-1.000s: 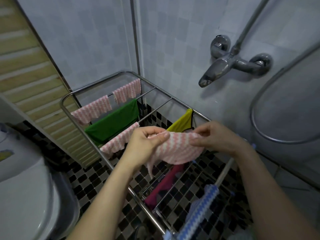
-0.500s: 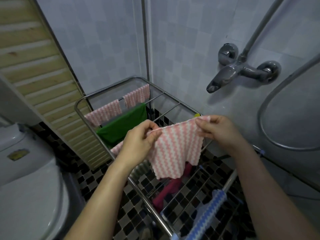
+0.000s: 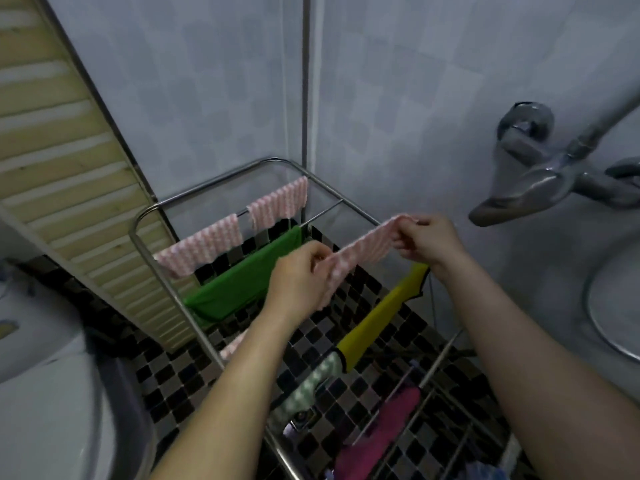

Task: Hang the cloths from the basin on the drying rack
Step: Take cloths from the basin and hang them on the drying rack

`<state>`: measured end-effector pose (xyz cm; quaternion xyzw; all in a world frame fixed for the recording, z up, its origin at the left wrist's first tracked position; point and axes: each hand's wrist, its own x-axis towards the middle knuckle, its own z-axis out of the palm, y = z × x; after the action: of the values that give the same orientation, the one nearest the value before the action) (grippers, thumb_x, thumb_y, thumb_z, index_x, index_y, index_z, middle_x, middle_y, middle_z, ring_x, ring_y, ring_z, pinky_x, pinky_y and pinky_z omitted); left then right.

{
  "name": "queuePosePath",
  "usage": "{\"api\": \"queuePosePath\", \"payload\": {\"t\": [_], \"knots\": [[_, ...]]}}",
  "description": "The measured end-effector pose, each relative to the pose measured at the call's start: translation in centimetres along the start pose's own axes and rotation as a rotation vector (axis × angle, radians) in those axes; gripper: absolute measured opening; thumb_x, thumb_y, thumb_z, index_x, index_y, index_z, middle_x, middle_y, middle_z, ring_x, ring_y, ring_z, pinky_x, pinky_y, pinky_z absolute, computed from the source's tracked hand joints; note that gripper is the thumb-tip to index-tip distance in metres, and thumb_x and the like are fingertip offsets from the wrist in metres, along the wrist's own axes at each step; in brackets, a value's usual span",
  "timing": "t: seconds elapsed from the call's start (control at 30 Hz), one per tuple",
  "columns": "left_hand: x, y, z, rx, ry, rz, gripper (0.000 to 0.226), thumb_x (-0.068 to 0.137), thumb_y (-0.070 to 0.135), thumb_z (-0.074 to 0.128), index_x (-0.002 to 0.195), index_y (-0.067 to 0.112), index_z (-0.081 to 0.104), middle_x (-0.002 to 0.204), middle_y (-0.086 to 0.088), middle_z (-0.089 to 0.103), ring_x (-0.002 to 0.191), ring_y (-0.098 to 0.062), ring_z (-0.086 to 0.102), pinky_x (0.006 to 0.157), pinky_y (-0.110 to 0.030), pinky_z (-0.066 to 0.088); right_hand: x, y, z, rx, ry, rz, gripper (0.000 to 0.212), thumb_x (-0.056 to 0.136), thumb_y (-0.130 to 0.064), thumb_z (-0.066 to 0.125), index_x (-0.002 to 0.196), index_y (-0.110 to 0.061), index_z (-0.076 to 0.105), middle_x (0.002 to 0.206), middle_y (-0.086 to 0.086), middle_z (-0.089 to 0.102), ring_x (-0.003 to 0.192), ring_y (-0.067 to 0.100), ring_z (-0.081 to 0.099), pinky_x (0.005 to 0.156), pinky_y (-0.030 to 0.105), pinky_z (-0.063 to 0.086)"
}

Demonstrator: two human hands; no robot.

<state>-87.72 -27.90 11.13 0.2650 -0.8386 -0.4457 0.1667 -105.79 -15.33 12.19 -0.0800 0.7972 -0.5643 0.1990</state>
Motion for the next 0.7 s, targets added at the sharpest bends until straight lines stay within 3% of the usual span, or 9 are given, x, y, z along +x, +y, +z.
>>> {"api": "queuePosePath", "payload": {"t": [0.07, 0.17, 0.23, 0.4, 0.47, 0.53, 0.57, 0.63, 0.7], "knots": [[1.7, -1.6, 1.2, -0.011, -0.097, -0.057, 0.01, 0.095, 0.023, 0.057, 0.103, 0.026, 0.063, 0.093, 0.01, 0.066, 0.079, -0.001, 0.061, 0.069, -0.024, 0.054, 2.3, 1.1, 1.2, -0.028, 0.046, 0.026, 0.021, 0.092, -0.014, 0.061, 0.072, -0.016, 0.063, 0.083, 0.016, 0.066, 0.059, 0.016, 0.06, 0.045, 0.019, 0.05], [3.1, -3.0, 2.3, -0.034, -0.109, -0.071, 0.007, 0.095, 0.025, 0.057, 0.101, 0.027, 0.055, 0.084, 0.007, 0.064, 0.075, -0.011, 0.061, 0.072, -0.04, 0.056, 4.7, 2.4, 2.0, -0.173, 0.135, -0.003, 0.02, 0.087, -0.019, 0.066, 0.067, -0.016, 0.065, 0.086, 0.017, 0.071, 0.073, 0.028, 0.067, 0.069, 0.041, 0.06], [4.2, -3.8, 2.5, -0.088, -0.067, -0.072, 0.007, 0.095, 0.027, 0.056, 0.099, 0.028, 0.051, 0.082, 0.005, 0.062, 0.073, -0.013, 0.06, 0.065, -0.037, 0.054, 6.2, 2.8, 2.5, -0.242, 0.171, -0.024, 0.017, 0.082, -0.027, 0.068, 0.074, -0.012, 0.07, 0.082, 0.012, 0.073, 0.078, 0.029, 0.069, 0.08, 0.049, 0.058], [6.4, -4.6, 1.7, -0.117, 0.151, -0.045, 0.012, 0.098, 0.02, 0.051, 0.091, 0.029, 0.05, 0.072, 0.006, 0.059, 0.06, -0.012, 0.056, 0.05, -0.029, 0.043, 7.9, 1.6, 4.6, -0.298, 0.241, -0.19, 0.025, 0.083, -0.03, 0.067, 0.076, -0.006, 0.071, 0.072, 0.009, 0.069, 0.07, 0.023, 0.063, 0.068, 0.037, 0.051], [7.8, -5.5, 1.7, -0.036, 0.197, -0.071, 0.01, 0.099, 0.021, 0.048, 0.095, 0.029, 0.052, 0.075, 0.009, 0.06, 0.063, -0.01, 0.057, 0.052, -0.026, 0.039, 8.9, 1.7, 6.2, -0.309, 0.199, -0.207, 0.018, 0.084, -0.027, 0.067, 0.09, -0.01, 0.07, 0.078, 0.004, 0.064, 0.075, 0.019, 0.06, 0.07, 0.034, 0.048], [8.7, -6.5, 1.7, 0.15, 0.153, -0.104, 0.012, 0.1, 0.022, 0.046, 0.107, 0.027, 0.054, 0.091, 0.006, 0.063, 0.075, -0.014, 0.061, 0.059, -0.03, 0.046, 9.3, 2.4, 7.3, -0.351, 0.109, -0.153, 0.035, 0.085, -0.024, 0.067, 0.119, -0.017, 0.06, 0.091, 0.003, 0.059, 0.085, 0.019, 0.057, 0.076, 0.029, 0.046], [8.8, -7.0, 1.9, 0.262, 0.09, -0.124, 0.017, 0.099, 0.023, 0.047, 0.114, 0.025, 0.055, 0.102, 0.003, 0.063, 0.082, -0.016, 0.062, 0.066, -0.033, 0.051, 9.6, 3.1, 7.5, -0.375, 0.098, -0.12, 0.041, 0.085, -0.022, 0.066, 0.125, -0.017, 0.055, 0.095, 0.005, 0.058, 0.088, 0.021, 0.057, 0.079, 0.03, 0.045], [8.4, -7.5, 2.4, 0.381, -0.053, -0.139, 0.019, 0.097, 0.027, 0.051, 0.113, 0.025, 0.062, 0.112, 0.002, 0.061, 0.088, -0.015, 0.061, 0.074, -0.037, 0.055, 9.9, 4.5, 7.4, -0.458, 0.15, -0.066, 0.034, 0.086, -0.018, 0.063, 0.119, -0.012, 0.057, 0.102, 0.01, 0.063, 0.096, 0.027, 0.06, 0.082, 0.033, 0.046], [7.3, -7.4, 3.1, 0.361, -0.164, -0.121, 0.017, 0.095, 0.035, 0.055, 0.105, 0.028, 0.067, 0.102, 0.006, 0.067, 0.083, -0.012, 0.063, 0.074, -0.036, 0.056, 9.8, 5.4, 7.2, -0.5, 0.188, 0.021, 0.019, 0.085, -0.02, 0.062, 0.101, -0.011, 0.065, 0.098, 0.01, 0.065, 0.095, 0.027, 0.061, 0.077, 0.03, 0.044]]}}
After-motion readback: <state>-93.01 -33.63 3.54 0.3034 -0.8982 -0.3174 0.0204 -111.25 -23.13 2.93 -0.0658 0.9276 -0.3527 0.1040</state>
